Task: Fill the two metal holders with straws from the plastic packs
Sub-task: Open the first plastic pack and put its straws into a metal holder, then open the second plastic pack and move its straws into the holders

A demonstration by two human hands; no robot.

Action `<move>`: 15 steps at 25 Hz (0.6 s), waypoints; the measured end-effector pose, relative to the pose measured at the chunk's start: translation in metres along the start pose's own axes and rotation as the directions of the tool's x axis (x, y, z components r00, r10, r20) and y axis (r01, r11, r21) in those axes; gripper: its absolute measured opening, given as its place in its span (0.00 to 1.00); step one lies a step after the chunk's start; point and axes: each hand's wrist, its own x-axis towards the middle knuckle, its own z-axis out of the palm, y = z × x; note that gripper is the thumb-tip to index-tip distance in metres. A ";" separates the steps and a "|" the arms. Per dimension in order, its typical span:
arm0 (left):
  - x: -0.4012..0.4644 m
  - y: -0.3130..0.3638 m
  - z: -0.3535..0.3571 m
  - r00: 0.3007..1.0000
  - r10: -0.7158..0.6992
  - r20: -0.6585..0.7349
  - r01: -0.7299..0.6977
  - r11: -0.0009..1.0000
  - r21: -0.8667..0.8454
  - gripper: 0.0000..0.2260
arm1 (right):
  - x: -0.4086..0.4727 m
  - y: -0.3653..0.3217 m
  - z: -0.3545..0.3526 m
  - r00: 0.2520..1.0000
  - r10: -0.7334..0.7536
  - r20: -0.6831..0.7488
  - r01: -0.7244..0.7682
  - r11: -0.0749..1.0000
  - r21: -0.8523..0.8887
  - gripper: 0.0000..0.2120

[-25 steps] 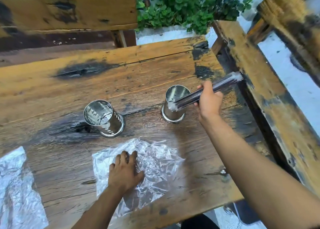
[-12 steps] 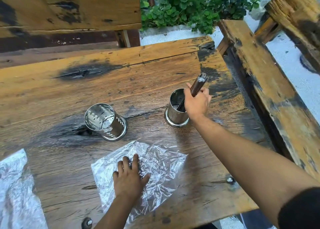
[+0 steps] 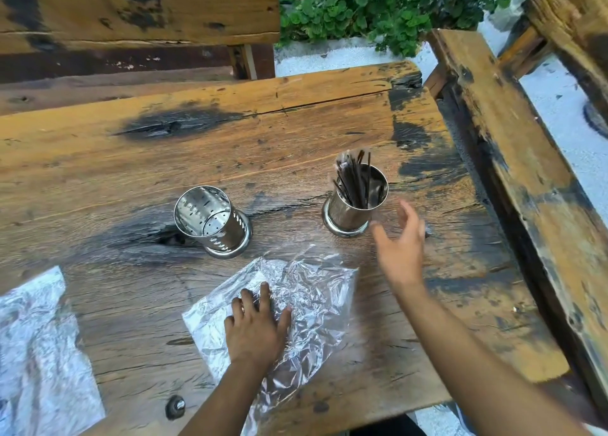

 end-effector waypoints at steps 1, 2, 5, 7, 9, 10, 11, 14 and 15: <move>-0.001 0.000 0.000 1.000 -0.009 -0.005 0.009 1.000 -0.013 0.35 | -0.026 0.016 0.003 0.997 -0.076 -0.026 0.074 0.995 -0.063 0.27; -0.003 -0.002 0.001 1.000 -0.016 -0.018 0.015 0.999 -0.029 0.34 | -0.052 0.032 0.010 0.985 -0.174 0.004 0.173 0.973 -0.154 0.21; -0.007 -0.009 0.007 0.999 -0.003 -0.053 -0.001 0.997 -0.078 0.30 | -0.116 0.067 0.051 0.847 -0.393 0.358 0.522 0.743 -0.419 0.16; -0.011 -0.020 0.016 0.999 -0.025 -0.043 0.016 0.979 -0.202 0.26 | -0.134 0.076 0.083 0.794 -0.287 0.536 0.573 0.648 -0.502 0.26; -0.018 -0.030 0.022 0.997 -0.059 -0.057 0.032 0.920 -0.391 0.21 | -0.136 0.078 0.104 0.815 -0.134 0.564 0.511 0.626 -0.590 0.34; -0.021 -0.037 0.024 0.993 -0.081 -0.085 0.031 0.876 -0.481 0.18 | -0.136 0.081 0.112 0.818 -0.095 0.567 0.500 0.604 -0.621 0.35; -0.025 -0.044 0.025 0.986 -0.108 -0.129 0.019 0.835 -0.550 0.15 | -0.138 0.084 0.117 0.814 -0.088 0.574 0.513 0.573 -0.639 0.35; -0.033 -0.080 0.024 0.932 -0.271 -0.241 0.052 0.756 -0.652 0.08 | -0.144 0.093 0.121 0.773 -0.176 0.609 0.591 0.546 -0.594 0.24; -0.036 -0.098 0.023 0.897 -0.351 -0.268 0.091 0.740 -0.666 0.07 | -0.147 0.097 0.121 0.753 -0.202 0.626 0.619 0.541 -0.569 0.21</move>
